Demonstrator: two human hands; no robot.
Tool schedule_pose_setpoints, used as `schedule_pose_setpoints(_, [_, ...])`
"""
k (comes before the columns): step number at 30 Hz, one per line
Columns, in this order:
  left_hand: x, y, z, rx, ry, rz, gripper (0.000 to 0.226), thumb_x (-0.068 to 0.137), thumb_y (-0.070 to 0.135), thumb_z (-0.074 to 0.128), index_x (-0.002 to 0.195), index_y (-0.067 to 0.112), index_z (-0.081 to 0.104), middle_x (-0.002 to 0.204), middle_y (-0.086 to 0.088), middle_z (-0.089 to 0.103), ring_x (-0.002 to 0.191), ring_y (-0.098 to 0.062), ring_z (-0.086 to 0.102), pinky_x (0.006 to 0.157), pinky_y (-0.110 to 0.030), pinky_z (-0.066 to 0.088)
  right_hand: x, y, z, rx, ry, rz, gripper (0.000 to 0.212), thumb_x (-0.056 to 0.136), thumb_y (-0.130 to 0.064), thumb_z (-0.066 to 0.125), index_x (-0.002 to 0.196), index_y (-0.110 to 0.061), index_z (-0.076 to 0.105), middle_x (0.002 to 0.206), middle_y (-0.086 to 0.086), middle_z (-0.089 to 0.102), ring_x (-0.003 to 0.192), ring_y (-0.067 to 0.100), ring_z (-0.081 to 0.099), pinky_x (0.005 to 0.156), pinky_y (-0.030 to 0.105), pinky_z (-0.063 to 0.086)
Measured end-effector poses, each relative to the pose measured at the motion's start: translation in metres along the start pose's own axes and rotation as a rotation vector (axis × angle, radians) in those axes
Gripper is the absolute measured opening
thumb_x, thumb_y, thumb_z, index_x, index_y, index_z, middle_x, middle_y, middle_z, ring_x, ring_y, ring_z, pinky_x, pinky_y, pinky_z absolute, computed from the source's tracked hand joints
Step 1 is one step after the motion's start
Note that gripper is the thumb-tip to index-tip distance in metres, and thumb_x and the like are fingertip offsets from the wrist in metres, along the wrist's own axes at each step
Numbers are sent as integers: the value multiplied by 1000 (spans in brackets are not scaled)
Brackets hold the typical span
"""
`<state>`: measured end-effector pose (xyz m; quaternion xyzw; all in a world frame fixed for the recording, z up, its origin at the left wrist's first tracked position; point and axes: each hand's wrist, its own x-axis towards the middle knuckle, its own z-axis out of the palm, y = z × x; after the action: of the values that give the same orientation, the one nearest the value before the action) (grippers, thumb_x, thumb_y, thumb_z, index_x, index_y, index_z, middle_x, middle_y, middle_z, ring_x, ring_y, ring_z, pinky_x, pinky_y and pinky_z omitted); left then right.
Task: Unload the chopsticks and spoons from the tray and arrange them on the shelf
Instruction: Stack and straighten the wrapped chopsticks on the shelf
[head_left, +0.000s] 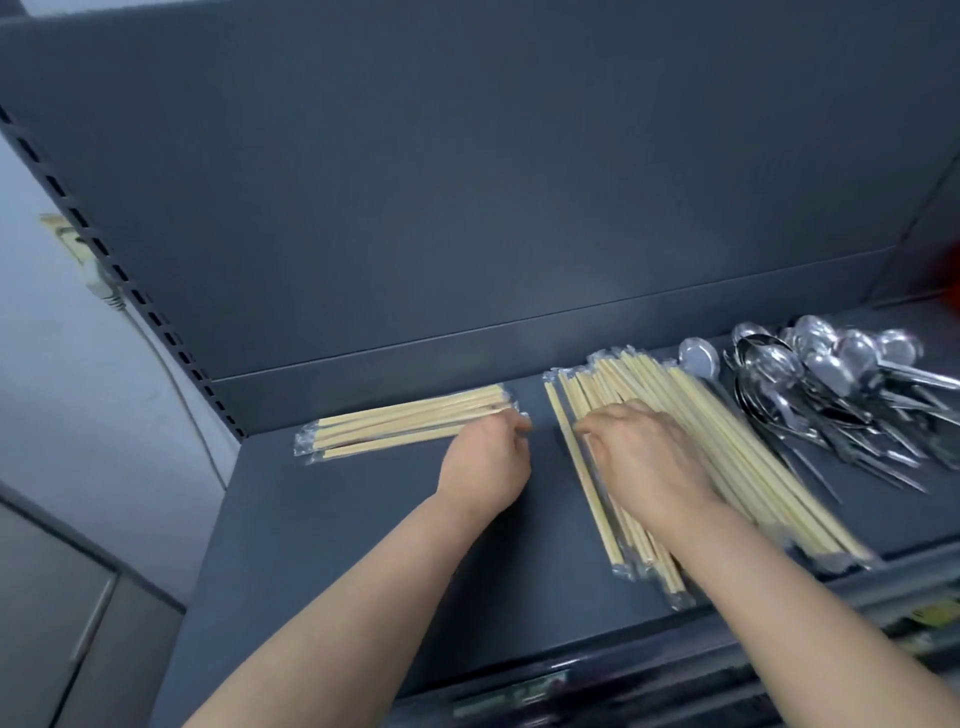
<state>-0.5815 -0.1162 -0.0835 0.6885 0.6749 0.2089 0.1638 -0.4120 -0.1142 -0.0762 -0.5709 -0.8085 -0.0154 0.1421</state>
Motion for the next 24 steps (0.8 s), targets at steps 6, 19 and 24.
schedule_pose_setpoints(6, [19, 53, 31, -55, -1, -162, 20, 89, 12, 45, 92, 3, 63, 93, -13, 68, 91, -32, 63, 77, -35, 52, -23, 70, -19, 50, 27, 46, 27, 94, -10, 54, 108, -26, 71, 110, -7, 69, 102, 13, 58, 95, 34, 48])
schedule_pose_setpoints(19, [52, 118, 65, -498, -48, -528, 29, 79, 30, 71, 71, 12, 50, 71, -8, 57, 66, -25, 57, 58, -30, 42, -24, 114, -21, 204, -67, -4, 26, 96, -31, 51, 120, -30, 63, 120, -13, 63, 111, 8, 52, 96, 25, 42])
schedule_pose_setpoints(24, [44, 111, 56, -607, 8, -547, 14, 85, 19, 60, 84, 5, 62, 74, -10, 57, 66, -23, 54, 58, -29, 40, -22, 111, -24, 177, -59, 2, 23, 97, -27, 48, 113, -30, 65, 112, -13, 66, 104, 8, 54, 86, 24, 46])
